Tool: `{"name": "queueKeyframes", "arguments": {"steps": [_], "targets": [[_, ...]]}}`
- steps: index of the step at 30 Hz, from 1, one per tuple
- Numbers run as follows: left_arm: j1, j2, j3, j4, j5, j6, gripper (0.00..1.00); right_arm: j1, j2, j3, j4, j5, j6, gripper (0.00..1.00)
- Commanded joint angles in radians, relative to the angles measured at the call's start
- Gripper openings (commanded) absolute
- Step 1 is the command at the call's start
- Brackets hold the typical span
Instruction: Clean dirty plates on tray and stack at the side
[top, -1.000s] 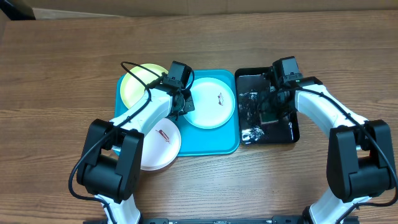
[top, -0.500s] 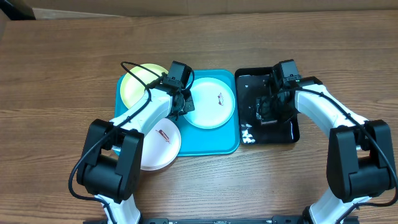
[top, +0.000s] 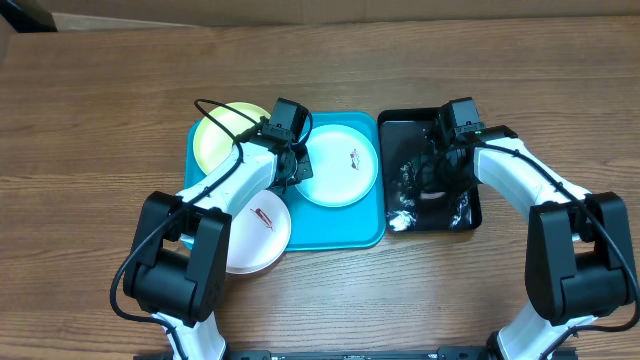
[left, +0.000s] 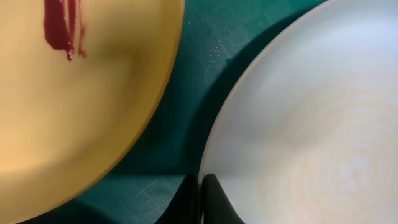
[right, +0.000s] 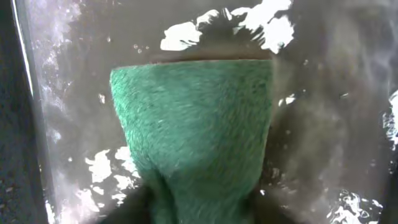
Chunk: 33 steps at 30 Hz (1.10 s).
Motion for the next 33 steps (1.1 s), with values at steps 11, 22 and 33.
{"name": "queueKeyframes", "arguments": {"steps": [11, 22, 33], "targets": [[0.007, 0.013, -0.007, -0.011, -0.017, 0.002, 0.04, 0.001, -0.022, 0.037, 0.084, 0.016, -0.004, 0.74], [0.007, 0.013, -0.007, -0.010, -0.017, 0.002, 0.04, 0.001, -0.002, 0.009, 0.135, 0.032, -0.004, 0.57], [0.007, 0.013, -0.007, -0.010, -0.017, 0.002, 0.04, 0.001, -0.002, -0.017, 0.100, 0.032, -0.004, 0.67]]}}
